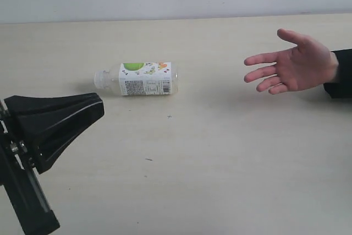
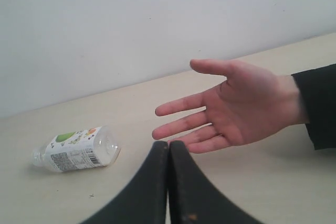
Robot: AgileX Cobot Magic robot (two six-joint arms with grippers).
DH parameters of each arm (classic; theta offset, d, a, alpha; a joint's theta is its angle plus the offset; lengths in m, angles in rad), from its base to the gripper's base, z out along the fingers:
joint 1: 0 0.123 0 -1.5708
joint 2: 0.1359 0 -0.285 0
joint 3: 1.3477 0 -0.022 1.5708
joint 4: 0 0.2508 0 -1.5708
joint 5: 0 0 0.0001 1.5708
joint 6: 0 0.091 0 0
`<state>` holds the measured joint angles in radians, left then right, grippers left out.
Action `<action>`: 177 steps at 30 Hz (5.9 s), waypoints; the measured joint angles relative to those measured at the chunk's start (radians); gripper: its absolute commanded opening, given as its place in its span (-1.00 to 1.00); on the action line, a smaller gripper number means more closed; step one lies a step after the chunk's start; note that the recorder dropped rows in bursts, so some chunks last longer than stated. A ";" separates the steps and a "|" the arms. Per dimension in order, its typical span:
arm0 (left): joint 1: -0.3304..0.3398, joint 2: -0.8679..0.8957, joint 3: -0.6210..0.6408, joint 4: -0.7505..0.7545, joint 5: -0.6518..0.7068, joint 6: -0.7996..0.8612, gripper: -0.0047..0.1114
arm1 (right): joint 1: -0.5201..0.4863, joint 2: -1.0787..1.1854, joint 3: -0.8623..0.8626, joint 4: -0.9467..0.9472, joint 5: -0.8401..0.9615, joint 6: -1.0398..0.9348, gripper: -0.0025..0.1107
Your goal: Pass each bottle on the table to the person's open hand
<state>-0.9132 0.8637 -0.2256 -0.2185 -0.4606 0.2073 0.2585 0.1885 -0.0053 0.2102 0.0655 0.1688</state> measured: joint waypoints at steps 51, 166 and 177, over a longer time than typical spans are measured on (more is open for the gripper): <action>0.786 1.026 -1.266 -0.487 1.645 1.141 -0.92 | 0.000 0.000 0.000 0.000 0.000 0.000 -0.96; 0.575 1.547 -1.917 0.005 1.681 0.812 0.44 | 0.000 0.000 0.000 0.000 0.000 0.000 -0.96; 0.575 1.550 -1.917 0.005 1.681 0.801 0.46 | 0.000 0.000 0.000 0.000 0.000 0.000 -0.96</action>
<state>-0.3384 2.4142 -2.1424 -0.2140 1.2208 1.0081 0.2585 0.1885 -0.0053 0.2102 0.0655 0.1688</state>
